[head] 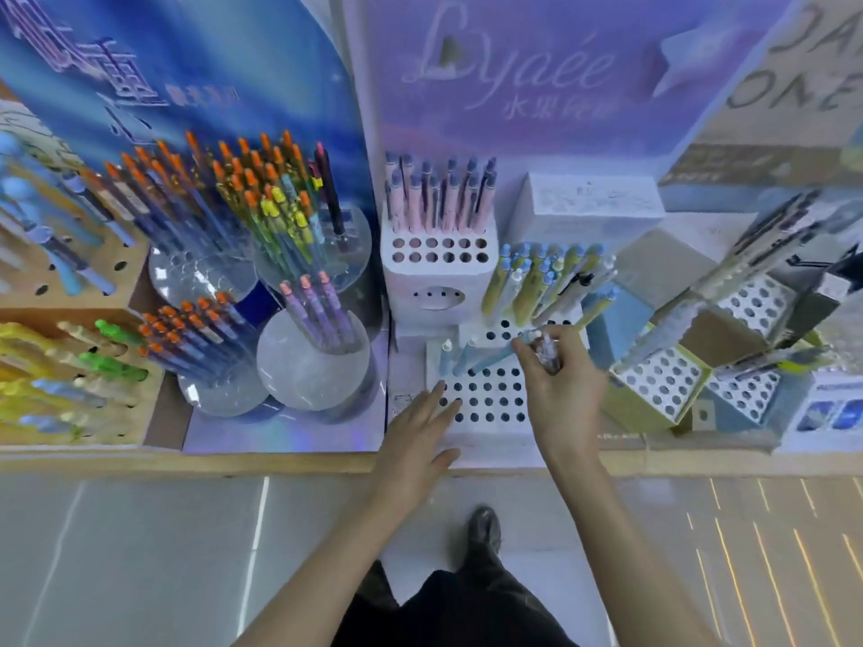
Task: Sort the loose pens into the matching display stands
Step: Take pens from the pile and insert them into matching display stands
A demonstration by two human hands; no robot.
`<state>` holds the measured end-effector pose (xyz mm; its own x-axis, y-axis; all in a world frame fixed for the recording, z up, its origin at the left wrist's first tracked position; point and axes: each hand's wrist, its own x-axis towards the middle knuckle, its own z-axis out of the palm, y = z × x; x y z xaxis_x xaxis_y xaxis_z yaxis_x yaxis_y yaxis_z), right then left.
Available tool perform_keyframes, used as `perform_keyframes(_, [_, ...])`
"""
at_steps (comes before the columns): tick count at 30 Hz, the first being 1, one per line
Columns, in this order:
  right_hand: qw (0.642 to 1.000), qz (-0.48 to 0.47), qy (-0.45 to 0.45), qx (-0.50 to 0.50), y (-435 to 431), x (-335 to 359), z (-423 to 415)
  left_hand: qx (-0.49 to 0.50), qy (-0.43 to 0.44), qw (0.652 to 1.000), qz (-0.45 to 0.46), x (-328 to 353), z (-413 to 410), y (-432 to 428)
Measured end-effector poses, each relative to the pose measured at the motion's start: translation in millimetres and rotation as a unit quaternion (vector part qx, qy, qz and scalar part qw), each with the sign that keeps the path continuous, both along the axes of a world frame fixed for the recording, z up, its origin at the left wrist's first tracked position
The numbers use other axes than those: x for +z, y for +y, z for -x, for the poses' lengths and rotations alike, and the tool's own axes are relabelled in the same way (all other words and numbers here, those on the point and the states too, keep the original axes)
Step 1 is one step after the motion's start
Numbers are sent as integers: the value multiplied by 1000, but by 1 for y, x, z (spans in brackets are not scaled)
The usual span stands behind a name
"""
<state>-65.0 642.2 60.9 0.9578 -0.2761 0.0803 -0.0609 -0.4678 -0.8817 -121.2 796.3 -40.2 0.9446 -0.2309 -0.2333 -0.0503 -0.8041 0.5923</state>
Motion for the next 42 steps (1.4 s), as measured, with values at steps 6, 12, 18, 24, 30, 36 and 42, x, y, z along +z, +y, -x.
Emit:
perform_keyframes(6, [997, 45, -15, 68, -11, -11, -13, 95, -54, 992, 56, -15, 11, -13])
perform_keyframes(12, [977, 77, -48, 191, -4, -14, -16, 185, -64, 973, 120, -11, 11, -26])
perform_keyframes(18, [981, 79, -27, 178, -9, -21, -24, 196, -55, 969, 141, -6, 11, -28])
perform_keyframes(24, [972, 99, -19, 213, 0, -42, -19, 193, -30, 964, 178, 3, 11, -26])
perform_keyframes(30, [962, 60, 134, 229, -14, -58, -2, 175, -1, 967, 186, 12, 10, -23])
perform_keyframes(36, [969, -91, 116, 198, -33, -27, 7, 181, -40, 979, 86, 11, 7, -26])
perform_keyframes(42, [995, -43, 12, 92, -74, -8, 11, 151, -84, 980, 101, 34, 4, -60])
